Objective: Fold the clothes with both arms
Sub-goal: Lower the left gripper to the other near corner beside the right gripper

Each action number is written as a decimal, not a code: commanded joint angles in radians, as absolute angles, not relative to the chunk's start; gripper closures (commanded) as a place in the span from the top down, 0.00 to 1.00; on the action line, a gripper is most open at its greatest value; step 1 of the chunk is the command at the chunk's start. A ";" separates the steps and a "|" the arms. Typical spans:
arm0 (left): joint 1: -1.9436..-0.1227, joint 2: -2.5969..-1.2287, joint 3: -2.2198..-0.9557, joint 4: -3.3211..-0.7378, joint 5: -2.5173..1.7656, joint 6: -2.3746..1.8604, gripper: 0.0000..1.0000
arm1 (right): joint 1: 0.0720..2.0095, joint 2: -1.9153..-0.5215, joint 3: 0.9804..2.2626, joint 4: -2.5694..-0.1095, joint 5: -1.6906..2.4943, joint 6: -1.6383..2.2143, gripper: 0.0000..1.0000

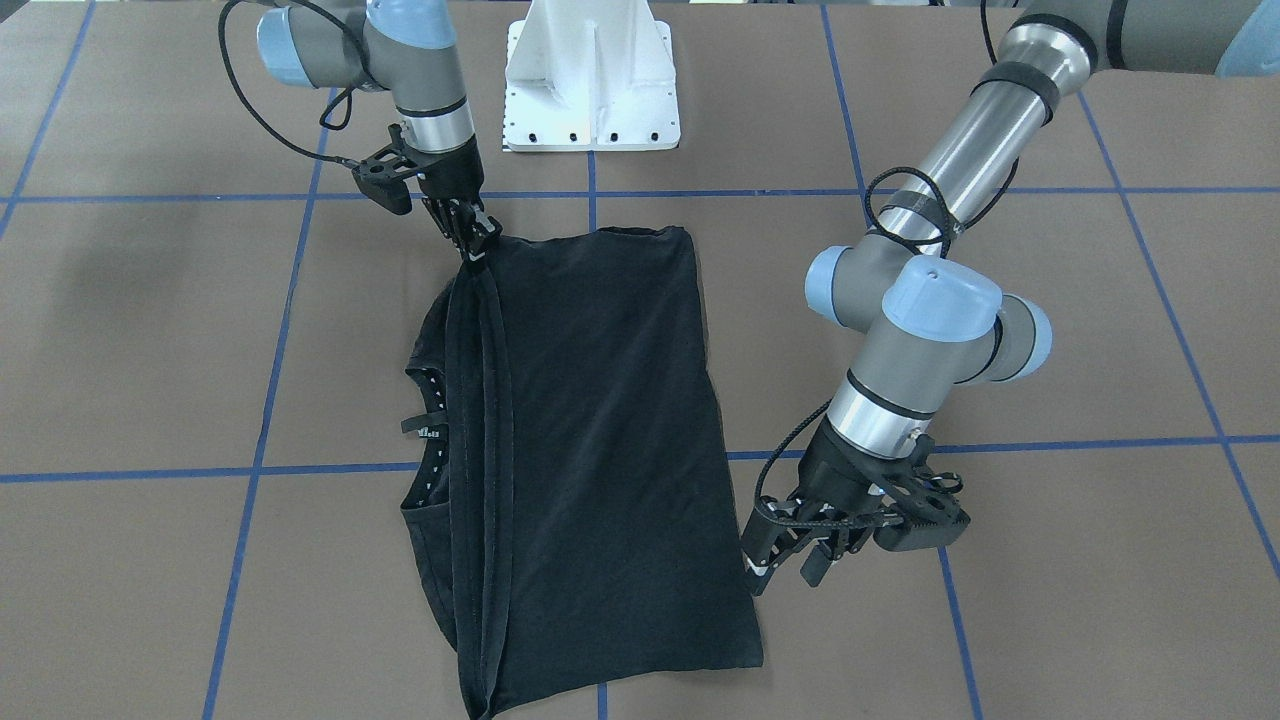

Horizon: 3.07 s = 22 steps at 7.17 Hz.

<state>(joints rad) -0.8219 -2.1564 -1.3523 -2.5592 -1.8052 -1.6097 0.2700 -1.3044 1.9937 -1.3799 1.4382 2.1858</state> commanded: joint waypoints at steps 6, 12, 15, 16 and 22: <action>-0.240 -1.871 -1.859 -2.246 -1.455 -2.098 0.74 | 0.268 -1.368 2.083 -1.374 1.508 2.191 0.00; -0.173 -1.875 -1.842 -2.223 -1.451 -2.118 0.58 | 0.268 -1.370 2.083 -1.373 1.508 2.191 0.00; -0.167 -1.875 -1.836 -2.217 -1.451 -2.118 0.54 | 0.268 -1.370 2.083 -1.373 1.508 2.191 0.00; -0.166 -1.875 -1.836 -2.215 -1.451 -2.118 0.54 | 0.268 -1.370 2.085 -1.373 1.508 2.191 0.00; -0.150 -1.876 -1.836 -2.215 -1.453 -2.118 0.46 | 0.268 -1.367 2.085 -1.371 1.508 2.191 0.00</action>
<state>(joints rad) -0.1547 -1.8755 -1.8349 -2.2151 -1.4521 -2.1184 0.2685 -1.3670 2.0844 -1.3725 1.5079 2.1905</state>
